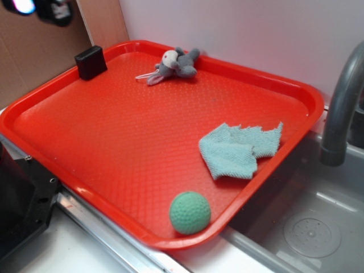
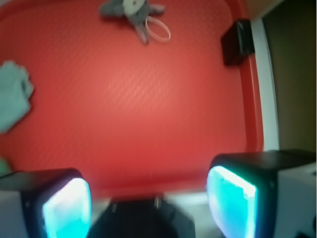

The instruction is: Grab the black box.

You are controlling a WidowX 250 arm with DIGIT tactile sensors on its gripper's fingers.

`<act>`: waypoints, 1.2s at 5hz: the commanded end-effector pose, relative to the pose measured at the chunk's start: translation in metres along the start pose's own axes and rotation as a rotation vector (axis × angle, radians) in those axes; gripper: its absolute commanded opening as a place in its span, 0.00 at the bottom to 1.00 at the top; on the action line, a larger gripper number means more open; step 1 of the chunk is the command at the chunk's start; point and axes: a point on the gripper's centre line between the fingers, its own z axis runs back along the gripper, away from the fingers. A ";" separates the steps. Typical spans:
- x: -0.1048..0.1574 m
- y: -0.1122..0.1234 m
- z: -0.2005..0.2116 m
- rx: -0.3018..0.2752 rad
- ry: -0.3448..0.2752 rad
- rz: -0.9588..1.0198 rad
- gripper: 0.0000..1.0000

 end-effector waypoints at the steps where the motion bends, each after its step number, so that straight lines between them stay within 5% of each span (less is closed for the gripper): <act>1: 0.055 0.040 -0.035 -0.021 -0.087 0.076 1.00; 4: 0.100 0.054 -0.053 0.028 -0.056 0.031 1.00; 6: 0.100 0.076 -0.048 0.082 -0.047 0.051 1.00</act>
